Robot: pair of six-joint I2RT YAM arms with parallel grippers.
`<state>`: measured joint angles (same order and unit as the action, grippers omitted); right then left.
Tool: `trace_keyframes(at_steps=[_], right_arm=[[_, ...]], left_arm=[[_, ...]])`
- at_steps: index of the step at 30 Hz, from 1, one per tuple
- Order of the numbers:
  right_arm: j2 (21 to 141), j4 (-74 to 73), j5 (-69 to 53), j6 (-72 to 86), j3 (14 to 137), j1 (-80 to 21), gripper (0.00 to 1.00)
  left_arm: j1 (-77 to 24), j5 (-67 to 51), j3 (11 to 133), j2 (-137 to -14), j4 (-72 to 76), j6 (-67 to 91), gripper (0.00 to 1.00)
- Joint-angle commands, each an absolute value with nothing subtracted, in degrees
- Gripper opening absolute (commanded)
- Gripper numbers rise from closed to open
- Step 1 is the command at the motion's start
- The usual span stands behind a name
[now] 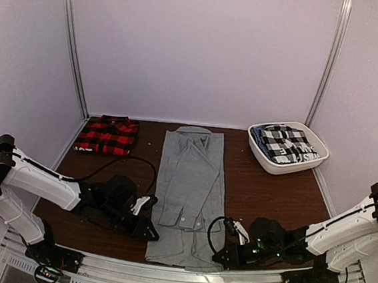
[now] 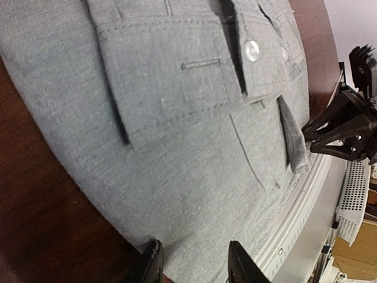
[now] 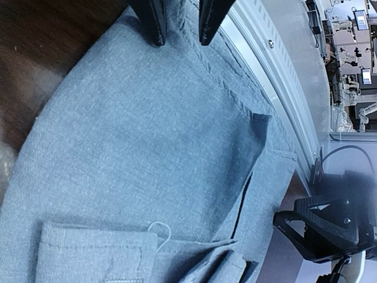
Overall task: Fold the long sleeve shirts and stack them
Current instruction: Smooth out the rectangle-folded shirt at the center of the board.
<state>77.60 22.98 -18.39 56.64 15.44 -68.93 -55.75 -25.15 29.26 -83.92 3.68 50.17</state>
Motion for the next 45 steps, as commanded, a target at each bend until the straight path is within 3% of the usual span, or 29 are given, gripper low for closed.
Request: trace_keyframes(at_steps=[1, 8, 15, 36, 45], right_arm=[[78.3, 28.1, -13.5, 61.0, 13.0, -72.1, 0.21], [77.2, 28.2, -11.1, 62.3, 12.9, -74.0, 0.21], [72.7, 15.2, -4.4, 56.2, 21.7, -74.6, 0.21], [97.4, 22.7, -12.3, 51.3, 35.6, -75.4, 0.18], [87.7, 10.5, -4.0, 47.8, 37.6, -75.4, 0.17]], left_arm=[[-56.7, -23.1, 26.9, -82.2, 7.3, 52.3, 0.39], [-57.4, -22.7, 25.6, -80.9, 6.3, 53.0, 0.39], [-57.4, -21.0, 26.5, -77.4, 3.0, 52.8, 0.39], [-57.4, -19.5, 26.5, -75.1, 0.3, 53.9, 0.39], [-57.3, -18.8, 28.4, -74.0, -3.9, 53.0, 0.39]])
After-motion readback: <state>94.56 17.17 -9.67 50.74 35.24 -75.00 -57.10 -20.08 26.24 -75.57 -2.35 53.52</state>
